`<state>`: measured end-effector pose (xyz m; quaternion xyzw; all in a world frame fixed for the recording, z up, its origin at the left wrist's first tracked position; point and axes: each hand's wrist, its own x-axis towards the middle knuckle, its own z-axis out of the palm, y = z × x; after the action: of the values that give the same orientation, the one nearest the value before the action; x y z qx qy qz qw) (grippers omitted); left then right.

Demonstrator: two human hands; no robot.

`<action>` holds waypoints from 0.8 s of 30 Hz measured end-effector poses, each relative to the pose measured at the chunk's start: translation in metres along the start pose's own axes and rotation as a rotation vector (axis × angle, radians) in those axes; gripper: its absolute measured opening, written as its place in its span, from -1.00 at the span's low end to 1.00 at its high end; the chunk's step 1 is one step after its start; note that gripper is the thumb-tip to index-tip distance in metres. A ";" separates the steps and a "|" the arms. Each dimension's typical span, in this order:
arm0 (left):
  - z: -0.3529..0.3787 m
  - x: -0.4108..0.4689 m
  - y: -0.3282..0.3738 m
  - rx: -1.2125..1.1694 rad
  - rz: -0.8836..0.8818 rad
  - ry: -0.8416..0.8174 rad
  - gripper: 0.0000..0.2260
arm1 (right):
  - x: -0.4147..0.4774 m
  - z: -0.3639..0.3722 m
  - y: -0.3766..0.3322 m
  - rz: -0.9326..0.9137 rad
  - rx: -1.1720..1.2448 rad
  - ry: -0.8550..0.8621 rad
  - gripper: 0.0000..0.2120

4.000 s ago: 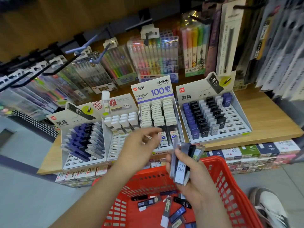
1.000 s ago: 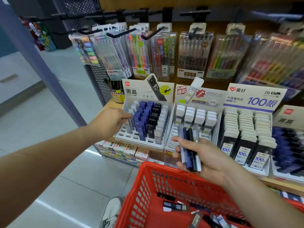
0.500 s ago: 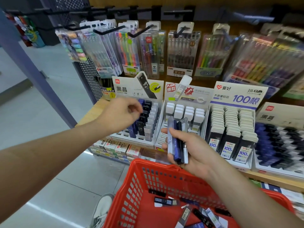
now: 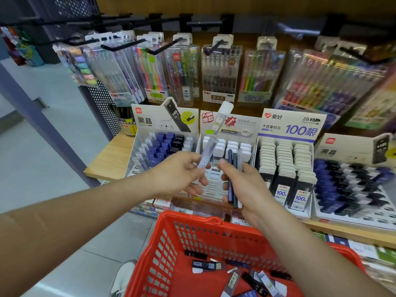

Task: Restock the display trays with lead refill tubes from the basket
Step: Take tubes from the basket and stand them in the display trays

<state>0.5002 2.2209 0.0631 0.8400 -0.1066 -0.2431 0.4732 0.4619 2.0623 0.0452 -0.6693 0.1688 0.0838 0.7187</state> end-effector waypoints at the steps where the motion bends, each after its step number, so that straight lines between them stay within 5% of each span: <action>1: -0.005 0.000 -0.002 0.027 -0.031 -0.041 -0.90 | 0.001 -0.003 -0.002 0.012 0.037 0.009 -0.80; 8: -0.033 -0.004 -0.009 0.138 -0.033 -0.149 -0.88 | 0.005 -0.011 0.000 0.014 0.008 -0.111 -0.85; 15: -0.073 -0.014 -0.002 -0.201 0.048 0.252 -0.92 | -0.002 0.008 0.015 0.093 -0.103 -0.291 -0.83; 24: -0.136 -0.036 -0.054 0.702 -0.108 0.266 -0.93 | 0.004 0.013 0.017 0.237 0.175 -0.297 -0.85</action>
<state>0.5358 2.3651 0.0871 0.9797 -0.0764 -0.1051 0.1526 0.4613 2.0760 0.0287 -0.5602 0.1452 0.2503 0.7762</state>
